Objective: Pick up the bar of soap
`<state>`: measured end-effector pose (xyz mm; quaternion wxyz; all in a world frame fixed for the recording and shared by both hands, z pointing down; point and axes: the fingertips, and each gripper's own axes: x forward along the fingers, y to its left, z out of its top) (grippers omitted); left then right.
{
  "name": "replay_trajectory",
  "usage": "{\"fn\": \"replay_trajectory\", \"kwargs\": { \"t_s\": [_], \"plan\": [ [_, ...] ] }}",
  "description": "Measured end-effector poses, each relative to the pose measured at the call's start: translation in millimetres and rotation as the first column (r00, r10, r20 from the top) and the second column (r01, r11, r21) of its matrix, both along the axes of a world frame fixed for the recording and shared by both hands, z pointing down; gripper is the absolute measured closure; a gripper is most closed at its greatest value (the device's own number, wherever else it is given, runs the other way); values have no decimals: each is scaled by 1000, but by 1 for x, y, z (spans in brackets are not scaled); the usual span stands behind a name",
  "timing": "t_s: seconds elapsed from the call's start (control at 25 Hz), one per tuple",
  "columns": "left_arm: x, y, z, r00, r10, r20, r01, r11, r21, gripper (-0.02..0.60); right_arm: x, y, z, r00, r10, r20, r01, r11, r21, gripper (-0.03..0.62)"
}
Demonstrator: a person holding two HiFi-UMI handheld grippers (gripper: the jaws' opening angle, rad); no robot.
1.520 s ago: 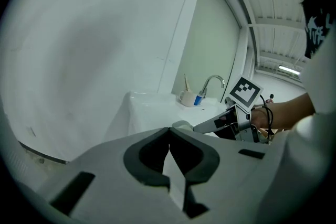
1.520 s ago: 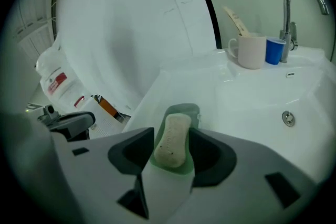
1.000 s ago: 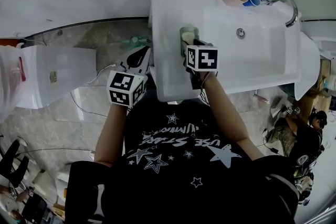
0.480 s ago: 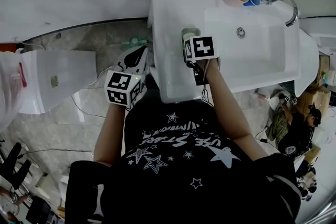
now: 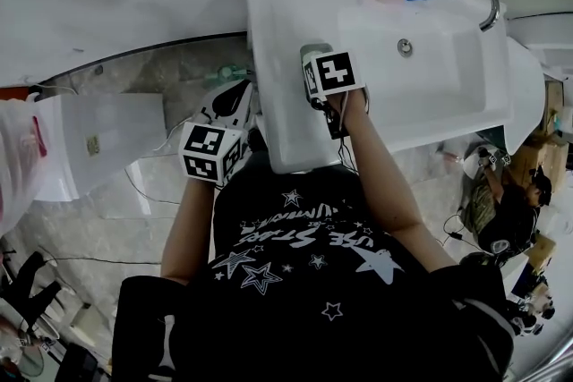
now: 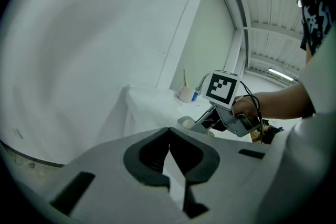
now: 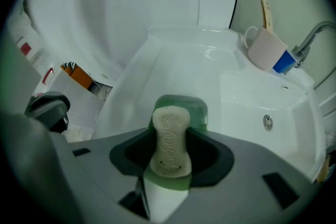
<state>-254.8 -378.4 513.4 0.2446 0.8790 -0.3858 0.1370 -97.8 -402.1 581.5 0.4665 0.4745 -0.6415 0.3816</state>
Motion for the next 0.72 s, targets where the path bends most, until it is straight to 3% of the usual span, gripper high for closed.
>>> {"fn": "replay_trajectory", "kwargs": {
  "t_s": [0.36, 0.52, 0.72],
  "plan": [
    [7, 1, -14, 999, -36, 7, 36, 999, 25, 572, 4, -5, -25, 979, 19, 203, -37, 996, 86, 408],
    [17, 6, -21, 998, -55, -2, 55, 998, 29, 574, 7, -7, -49, 932, 41, 360, -90, 988, 122, 408],
    [31, 10, -37, 996, -86, -5, 86, 994, 62, 572, 18, -12, -92, 868, -17, 496, -122, 962, 246, 408]
  ]
}}
